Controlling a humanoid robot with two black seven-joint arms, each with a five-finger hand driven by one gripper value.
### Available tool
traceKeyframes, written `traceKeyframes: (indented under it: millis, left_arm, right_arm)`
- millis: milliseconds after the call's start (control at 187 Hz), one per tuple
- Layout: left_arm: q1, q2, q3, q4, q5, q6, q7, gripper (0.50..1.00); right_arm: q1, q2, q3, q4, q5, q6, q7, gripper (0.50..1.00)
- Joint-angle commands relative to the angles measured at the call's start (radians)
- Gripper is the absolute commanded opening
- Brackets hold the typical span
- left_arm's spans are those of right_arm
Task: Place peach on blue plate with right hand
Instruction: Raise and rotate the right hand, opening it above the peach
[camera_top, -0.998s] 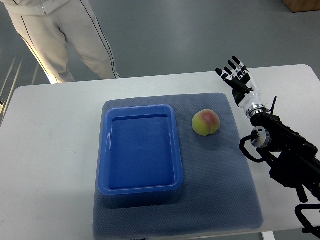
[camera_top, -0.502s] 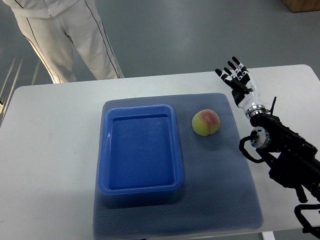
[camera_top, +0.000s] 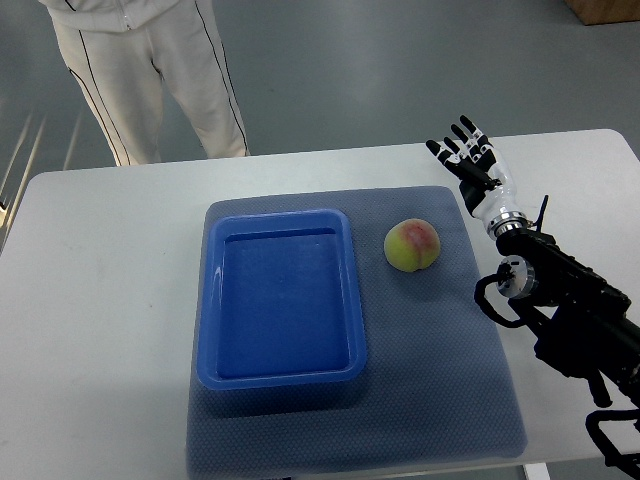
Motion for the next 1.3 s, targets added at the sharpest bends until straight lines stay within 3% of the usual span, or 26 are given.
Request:
traceKeyframes:
  millis: [0, 710, 1036, 1297]
  left_arm:
    - [0.003, 0.000, 0.000, 0.000, 0.000, 0.000, 0.000, 1.000]
    - [0.006, 0.000, -0.002, 0.000, 0.000, 0.000, 0.000, 1.000]
    - [-0.009, 0.000, 0.000, -0.001, 0.000, 0.000, 0.000, 1.000]
    - [-0.011, 0.000, -0.002, -0.001, 0.000, 0.000, 0.000, 1.000]
  right_arm:
    - [0.000, 0.000, -0.001, 0.001, 0.000, 0.001, 0.000, 0.930]
    - [0.011, -0.017, -0.064, 0.007, -0.066, 0.008, 0.002, 0.930]
    - [0.080, -0.079, -0.176, 0.018, -0.233, 0.018, 0.003, 0.930]
    - [0.193, -0.210, -0.394, 0.046, -0.477, 0.043, 0.032, 0.930]
